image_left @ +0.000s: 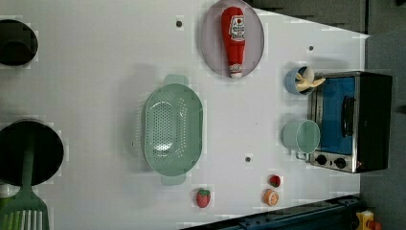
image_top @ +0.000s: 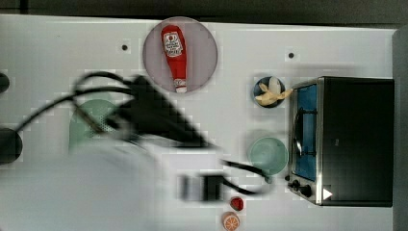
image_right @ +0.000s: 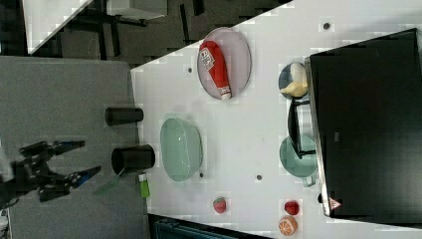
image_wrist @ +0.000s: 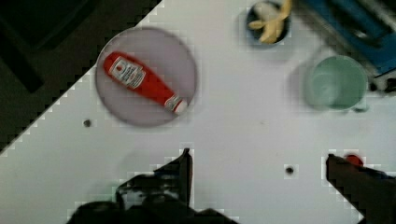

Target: Drag strainer left to right.

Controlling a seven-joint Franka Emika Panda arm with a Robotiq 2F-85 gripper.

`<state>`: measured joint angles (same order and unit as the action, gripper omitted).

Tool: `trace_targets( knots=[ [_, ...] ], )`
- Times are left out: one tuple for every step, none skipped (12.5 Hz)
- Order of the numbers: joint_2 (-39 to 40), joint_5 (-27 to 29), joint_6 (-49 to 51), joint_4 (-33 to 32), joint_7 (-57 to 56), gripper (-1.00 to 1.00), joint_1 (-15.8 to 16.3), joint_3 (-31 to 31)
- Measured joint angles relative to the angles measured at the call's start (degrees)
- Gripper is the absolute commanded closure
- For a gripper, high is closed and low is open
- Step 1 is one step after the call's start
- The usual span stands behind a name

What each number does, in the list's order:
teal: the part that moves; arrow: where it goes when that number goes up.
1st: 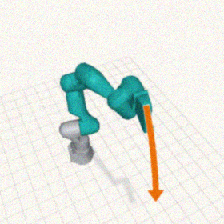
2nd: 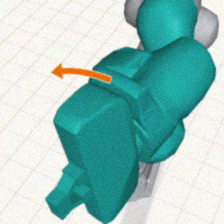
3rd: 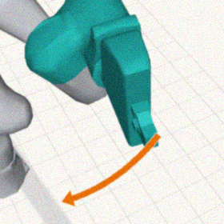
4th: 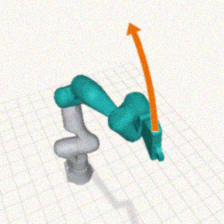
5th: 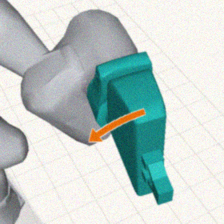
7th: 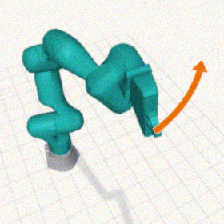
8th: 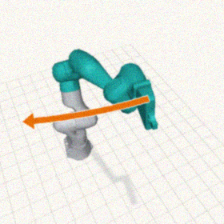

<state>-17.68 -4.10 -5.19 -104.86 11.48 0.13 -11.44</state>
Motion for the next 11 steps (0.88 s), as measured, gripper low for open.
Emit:
trace_targets(
  knots=[
    [2.6,1.0,-0.1,-0.8,3.5,-1.0,0.1,-3.6],
    [5.8,1.6,-1.1,-1.7,6.9,-1.0,0.5,-6.8],
    [9.3,0.9,-2.6,-2.9,10.6,-1.0,1.0,-9.7],
    [12.5,0.9,-4.3,-4.1,14.5,-1.0,1.1,-12.0],
    [15.3,1.7,-5.6,-5.6,18.5,-1.0,1.2,-14.0],
    [18.6,2.1,-6.9,-6.4,22.6,-1.0,1.0,-16.2],
    [21.6,2.3,-9.2,-7.1,26.6,-1.0,0.6,-18.5],
    [24.6,2.6,-11.4,-7.1,30.3,-1.0,1.2,-19.6],
    [26.6,2.2,-12.8,-7.1,33.9,-1.0,2.1,-20.1],
    [28.1,1.2,-15.1,-7.2,37.7,-1.0,2.3,-21.0],
    [28.9,1.1,-17.6,-7.4,41.5,-1.0,2.8,-21.1]
  ],
)
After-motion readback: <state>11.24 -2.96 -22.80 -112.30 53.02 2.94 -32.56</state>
